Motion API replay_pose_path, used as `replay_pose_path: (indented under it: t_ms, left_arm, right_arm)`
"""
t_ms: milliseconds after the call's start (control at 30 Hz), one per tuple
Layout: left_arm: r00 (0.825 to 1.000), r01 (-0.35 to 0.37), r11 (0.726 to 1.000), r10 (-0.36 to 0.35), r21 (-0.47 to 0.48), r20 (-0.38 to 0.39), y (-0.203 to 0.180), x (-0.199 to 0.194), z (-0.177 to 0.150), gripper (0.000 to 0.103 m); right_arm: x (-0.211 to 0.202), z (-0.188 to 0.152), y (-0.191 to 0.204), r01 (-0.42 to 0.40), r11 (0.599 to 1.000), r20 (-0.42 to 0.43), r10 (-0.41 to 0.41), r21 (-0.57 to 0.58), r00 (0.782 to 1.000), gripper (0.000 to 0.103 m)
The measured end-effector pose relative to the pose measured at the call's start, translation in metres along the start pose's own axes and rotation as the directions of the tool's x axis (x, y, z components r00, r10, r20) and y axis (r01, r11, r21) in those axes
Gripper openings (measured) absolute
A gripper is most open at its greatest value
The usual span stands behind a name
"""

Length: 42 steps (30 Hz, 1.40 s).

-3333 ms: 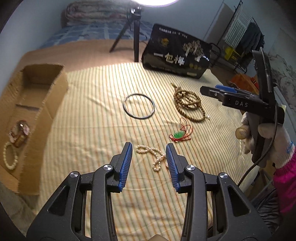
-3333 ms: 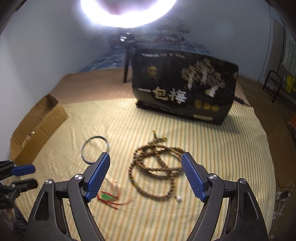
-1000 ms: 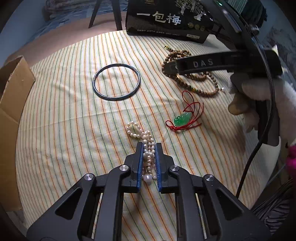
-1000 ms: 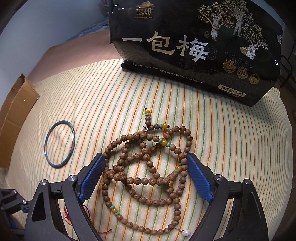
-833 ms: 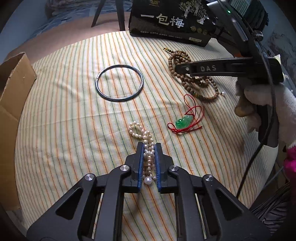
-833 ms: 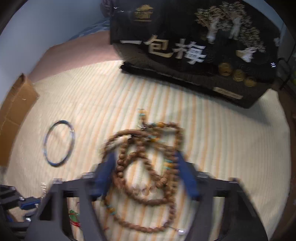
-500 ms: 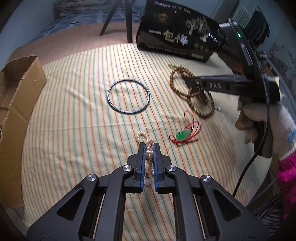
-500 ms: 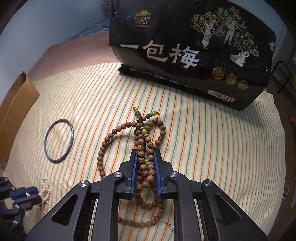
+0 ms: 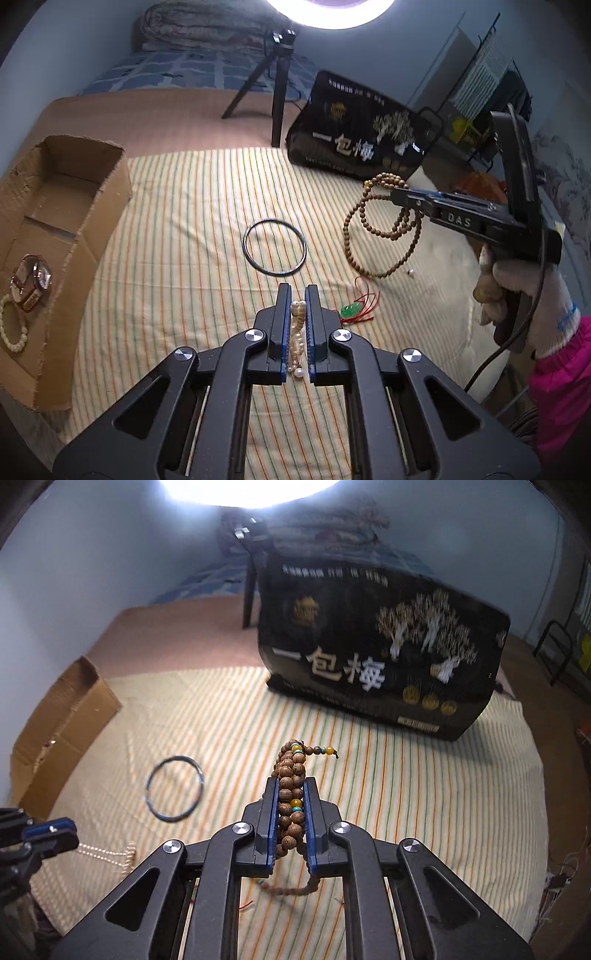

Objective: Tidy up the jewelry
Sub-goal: 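Lift the pearl necklace and brown mala and carry both toward the cardboard box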

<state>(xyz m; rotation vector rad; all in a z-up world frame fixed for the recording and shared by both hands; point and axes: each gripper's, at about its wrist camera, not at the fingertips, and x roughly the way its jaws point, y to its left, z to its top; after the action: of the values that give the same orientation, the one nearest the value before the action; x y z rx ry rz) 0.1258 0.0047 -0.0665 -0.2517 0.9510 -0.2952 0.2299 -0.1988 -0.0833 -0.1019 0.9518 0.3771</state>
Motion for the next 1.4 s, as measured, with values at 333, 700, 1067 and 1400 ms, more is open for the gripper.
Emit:
replay_pose_path:
  t_ms: [333, 700, 1067, 1400]
  left_arm:
    - [0.996, 0.022, 0.999, -0.02, -0.024, 0.085, 0.007, -0.033, 0.009, 0.005]
    - [0.979, 0.036, 0.998, -0.026, -0.043, 0.204, 0.017, -0.078, 0.027, 0.005]
    - [0.946, 0.014, 0.997, 0.011, -0.075, 0.324, 0.042, -0.132, 0.041, 0.005]
    - [0.914, -0.047, 0.993, 0.085, -0.105, 0.397, 0.076, -0.173, 0.042, 0.005]
  right_arm:
    - [-0.048, 0.013, 0.026, -0.037, 0.999, 0.102, 0.04, -0.03, 0.994, 0.011]
    - [-0.082, 0.023, 0.055, -0.077, 0.994, 0.174, 0.089, -0.076, 0.981, 0.011]
    - [-0.096, 0.042, 0.096, -0.138, 0.983, 0.217, 0.162, -0.12, 0.963, 0.011]
    - [-0.091, 0.066, 0.146, -0.213, 0.963, 0.237, 0.248, -0.162, 0.939, 0.011]
